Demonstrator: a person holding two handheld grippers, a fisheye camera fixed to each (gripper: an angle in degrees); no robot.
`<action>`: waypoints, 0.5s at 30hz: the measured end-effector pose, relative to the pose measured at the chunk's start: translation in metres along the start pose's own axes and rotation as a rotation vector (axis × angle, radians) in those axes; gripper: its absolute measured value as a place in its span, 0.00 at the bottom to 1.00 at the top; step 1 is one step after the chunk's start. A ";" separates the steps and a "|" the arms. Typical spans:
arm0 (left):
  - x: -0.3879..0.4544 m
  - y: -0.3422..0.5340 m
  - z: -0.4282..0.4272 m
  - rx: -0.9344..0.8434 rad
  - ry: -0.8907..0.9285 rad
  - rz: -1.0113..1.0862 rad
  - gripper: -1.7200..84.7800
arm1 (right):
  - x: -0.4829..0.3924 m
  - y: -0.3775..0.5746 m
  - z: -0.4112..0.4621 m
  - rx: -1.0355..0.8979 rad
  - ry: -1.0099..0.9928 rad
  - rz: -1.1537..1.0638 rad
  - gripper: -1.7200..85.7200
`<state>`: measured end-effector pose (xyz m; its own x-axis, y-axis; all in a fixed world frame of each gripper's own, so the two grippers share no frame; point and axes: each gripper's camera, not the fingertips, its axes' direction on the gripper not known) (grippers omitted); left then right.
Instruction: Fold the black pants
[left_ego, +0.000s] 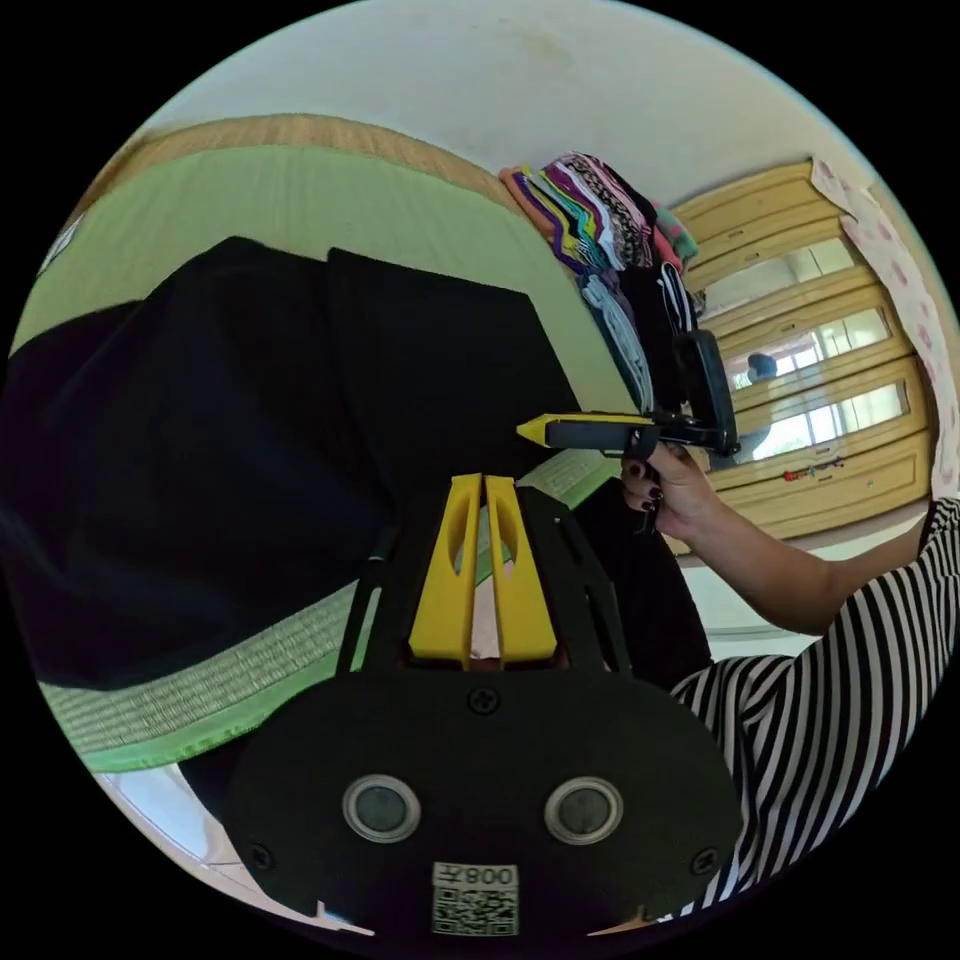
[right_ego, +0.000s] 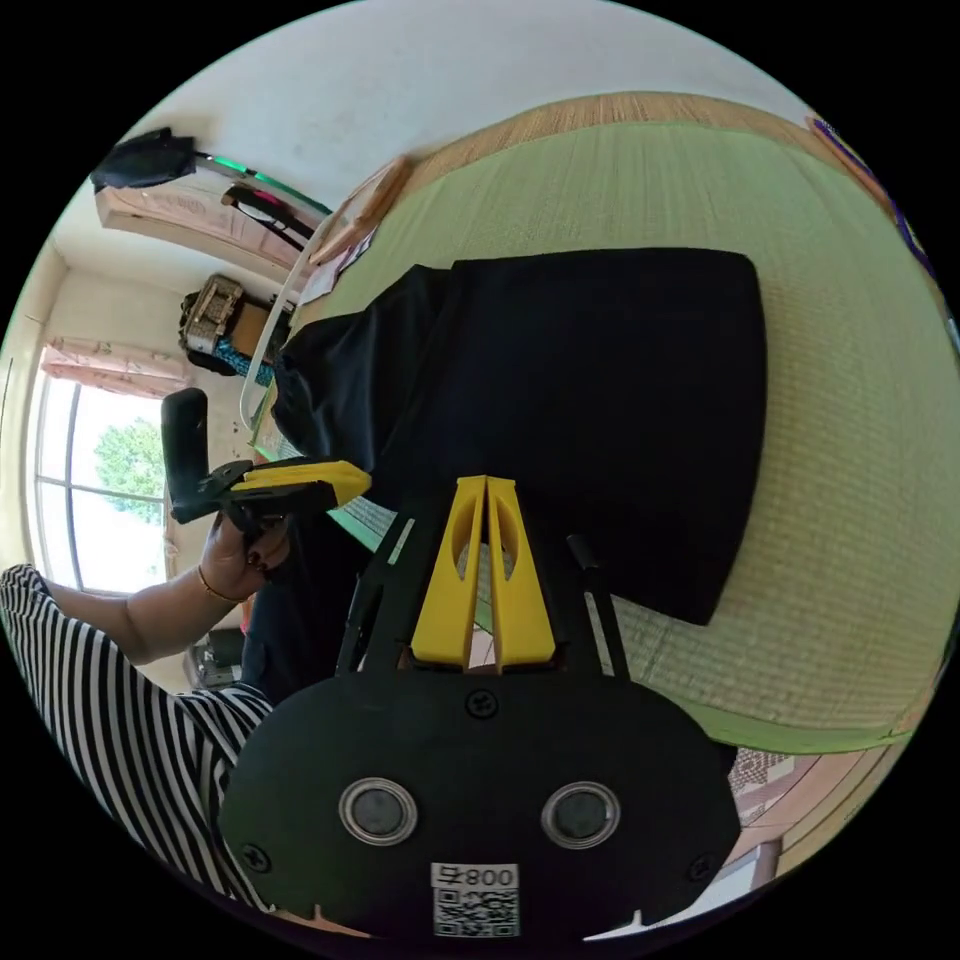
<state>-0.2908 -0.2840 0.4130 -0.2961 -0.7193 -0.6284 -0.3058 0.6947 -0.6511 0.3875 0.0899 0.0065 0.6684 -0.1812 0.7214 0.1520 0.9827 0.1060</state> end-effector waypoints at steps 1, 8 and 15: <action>0.016 -0.009 0.012 -0.028 -0.015 0.044 0.06 | 0.013 0.007 -0.015 0.027 0.027 0.027 0.02; 0.106 -0.065 0.094 -0.137 -0.030 0.254 0.11 | 0.133 0.071 -0.077 0.198 -0.111 0.334 0.02; 0.177 -0.101 0.168 -0.248 -0.191 0.406 0.12 | 0.187 0.091 -0.071 0.169 -0.311 0.404 0.04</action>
<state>-0.1606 -0.4816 0.2963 -0.2716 -0.3629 -0.8914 -0.4133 0.8804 -0.2325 0.5781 0.1428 0.1019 0.3980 0.2079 0.8935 -0.2092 0.9689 -0.1322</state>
